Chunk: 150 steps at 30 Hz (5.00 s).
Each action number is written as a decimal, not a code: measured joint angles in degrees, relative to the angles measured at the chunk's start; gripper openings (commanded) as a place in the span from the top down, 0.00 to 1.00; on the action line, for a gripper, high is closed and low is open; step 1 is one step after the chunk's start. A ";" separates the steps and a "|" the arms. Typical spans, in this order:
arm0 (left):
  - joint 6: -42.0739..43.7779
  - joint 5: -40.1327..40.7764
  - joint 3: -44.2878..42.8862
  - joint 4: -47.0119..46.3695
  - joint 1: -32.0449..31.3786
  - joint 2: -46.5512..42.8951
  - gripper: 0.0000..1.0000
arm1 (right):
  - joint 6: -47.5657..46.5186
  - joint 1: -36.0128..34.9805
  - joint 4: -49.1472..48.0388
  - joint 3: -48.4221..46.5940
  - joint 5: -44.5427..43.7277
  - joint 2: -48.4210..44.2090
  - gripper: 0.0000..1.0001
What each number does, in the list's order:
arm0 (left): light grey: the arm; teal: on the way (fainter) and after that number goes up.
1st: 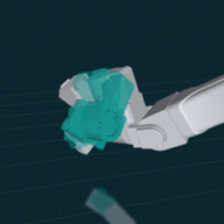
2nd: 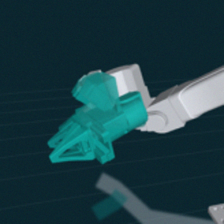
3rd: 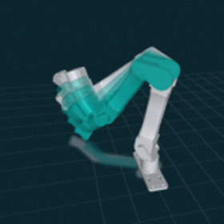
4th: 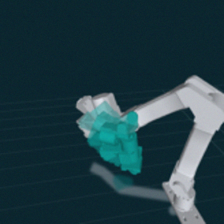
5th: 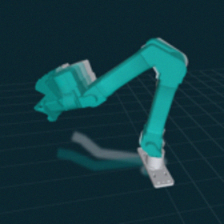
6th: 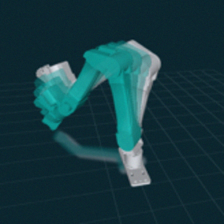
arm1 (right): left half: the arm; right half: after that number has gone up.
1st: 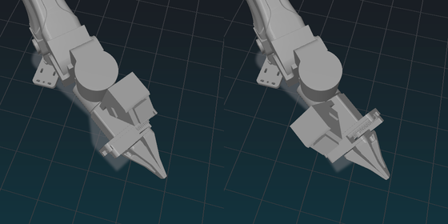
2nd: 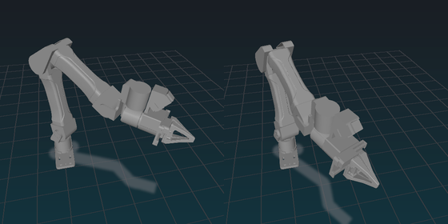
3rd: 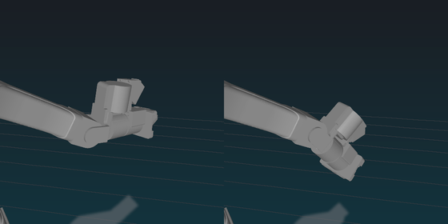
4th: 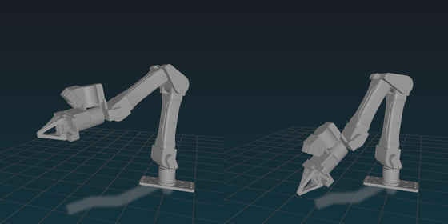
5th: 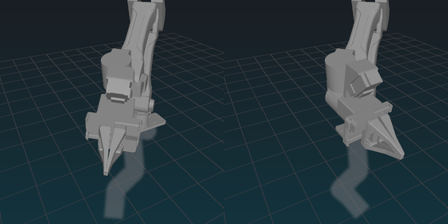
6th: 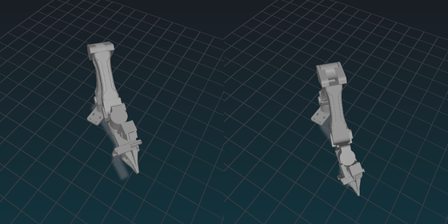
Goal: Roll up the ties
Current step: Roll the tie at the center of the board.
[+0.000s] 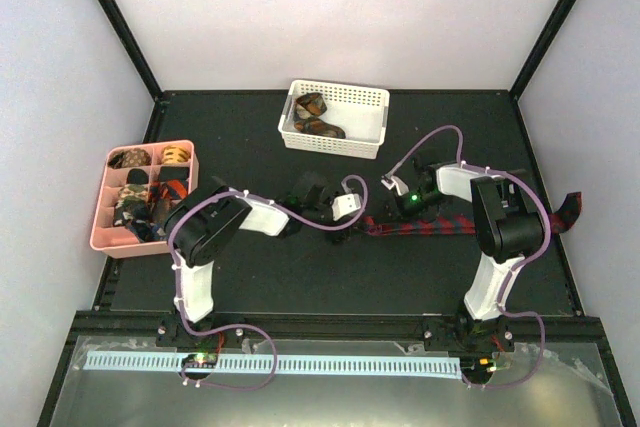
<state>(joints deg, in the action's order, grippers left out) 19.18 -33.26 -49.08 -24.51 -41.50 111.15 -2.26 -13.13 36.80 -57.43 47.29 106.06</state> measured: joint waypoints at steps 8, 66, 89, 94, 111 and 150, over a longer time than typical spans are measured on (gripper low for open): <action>-0.11 0.44 0.24 -2.03 -1.75 2.36 0.11 | -0.07 0.72 -0.98 0.83 0.79 -0.02 0.98; -10.69 -0.61 19.34 -27.45 3.17 -0.31 0.11 | -0.37 -3.72 -2.86 1.86 -0.17 1.64 0.98; -6.49 -1.66 8.94 -27.69 -1.38 7.63 0.42 | 5.42 -2.80 -8.31 5.62 3.17 1.14 0.98; -4.39 -0.50 7.21 -24.63 -2.36 7.87 0.58 | 5.42 -2.80 -8.33 5.62 3.17 1.14 0.98; 4.07 5.29 2.82 -4.44 -3.78 2.01 0.64 | 3.58 -1.97 -7.72 6.99 0.39 -7.21 0.62; -3.85 1.60 7.13 -24.37 -2.67 7.63 0.49 | 6.64 -1.18 -6.45 6.43 3.41 0.11 0.98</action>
<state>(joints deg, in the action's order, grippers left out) 15.33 -31.66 -41.95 -48.88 -44.16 118.78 4.38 -14.31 30.35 -51.00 50.70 106.17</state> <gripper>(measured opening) 0.634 0.036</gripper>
